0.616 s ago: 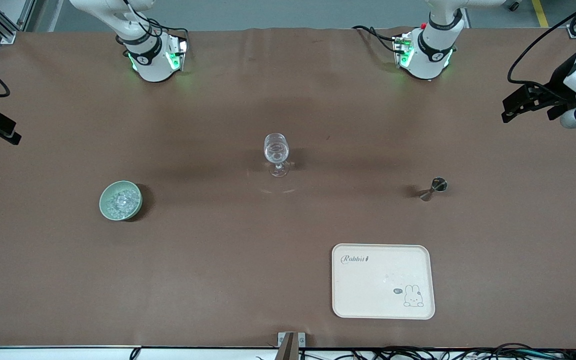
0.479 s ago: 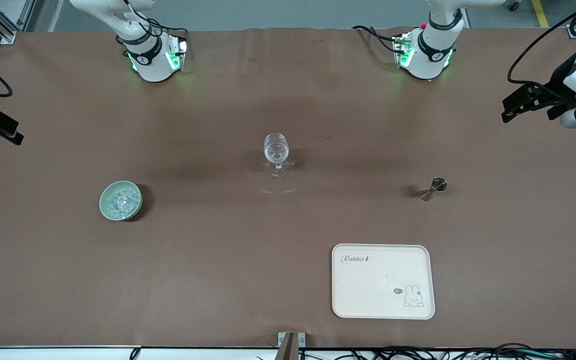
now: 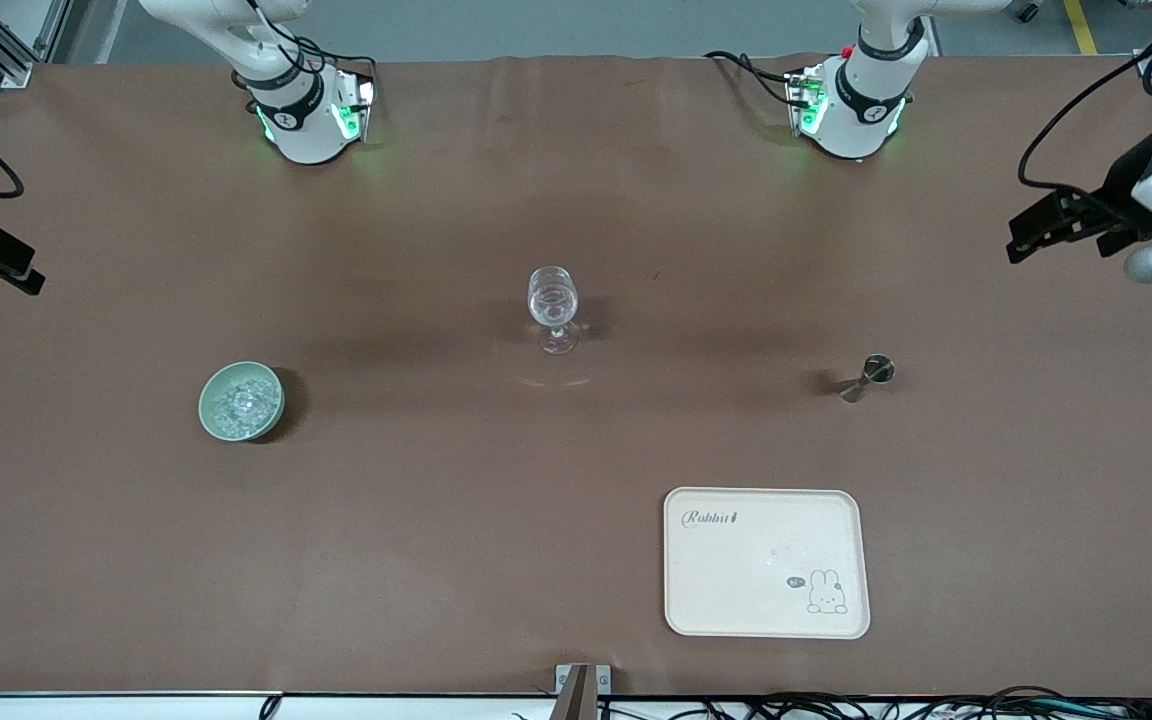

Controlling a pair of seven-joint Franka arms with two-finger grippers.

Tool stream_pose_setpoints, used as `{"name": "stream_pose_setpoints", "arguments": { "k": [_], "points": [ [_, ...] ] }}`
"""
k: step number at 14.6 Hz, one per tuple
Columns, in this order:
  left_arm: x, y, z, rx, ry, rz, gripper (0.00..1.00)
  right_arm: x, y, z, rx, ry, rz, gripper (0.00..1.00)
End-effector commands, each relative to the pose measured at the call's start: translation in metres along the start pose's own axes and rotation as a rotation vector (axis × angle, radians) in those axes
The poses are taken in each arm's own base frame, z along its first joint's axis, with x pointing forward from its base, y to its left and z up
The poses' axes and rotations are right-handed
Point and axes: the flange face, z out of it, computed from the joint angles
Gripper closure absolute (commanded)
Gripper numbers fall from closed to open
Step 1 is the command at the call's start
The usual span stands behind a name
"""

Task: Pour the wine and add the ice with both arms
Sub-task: 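Reach the right gripper to the ice while the left gripper reaches the jigger, then grasp the jigger with the left gripper while the right gripper lowers into ice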

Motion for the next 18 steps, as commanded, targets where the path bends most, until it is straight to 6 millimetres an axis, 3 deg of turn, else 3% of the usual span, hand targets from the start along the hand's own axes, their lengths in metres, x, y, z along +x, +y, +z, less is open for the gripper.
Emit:
{"name": "stream_pose_setpoints", "arguments": {
  "k": [1,2,4,7,8,11,13,15,18],
  "points": [
    [0.028,-0.022,0.028,-0.009,-0.060,-0.057,0.00,0.007,-0.003,0.022,-0.007,-0.020,-0.013,0.00],
    [0.036,-0.030,0.041,-0.019,-0.082,-0.081,0.00,0.009,-0.005,0.029,-0.008,-0.028,-0.017,0.00],
    [0.054,-0.042,0.068,-0.046,-0.111,-0.208,0.00,0.014,-0.003,0.068,-0.008,-0.050,-0.012,0.00],
    [0.076,-0.090,0.108,-0.247,-0.182,-0.433,0.00,0.021,-0.019,0.163,-0.007,-0.049,-0.036,0.00],
    [0.080,-0.099,0.125,-0.274,-0.216,-0.462,0.00,0.025,-0.021,0.199,-0.009,-0.067,-0.040,0.00],
    [0.098,-0.119,0.188,-0.340,-0.326,-0.534,0.01,0.035,-0.027,0.273,-0.018,-0.112,-0.051,0.00],
    [0.105,-0.142,0.229,-0.414,-0.403,-0.635,0.01,0.034,-0.031,0.307,-0.021,-0.139,-0.057,0.00],
    [0.110,-0.160,0.268,-0.515,-0.493,-0.756,0.01,0.024,-0.028,0.327,-0.018,-0.138,-0.058,0.00],
    [0.115,-0.153,0.320,-0.583,-0.616,-0.856,0.02,-0.001,-0.023,0.372,-0.010,-0.080,-0.083,0.00]
  ]
}}
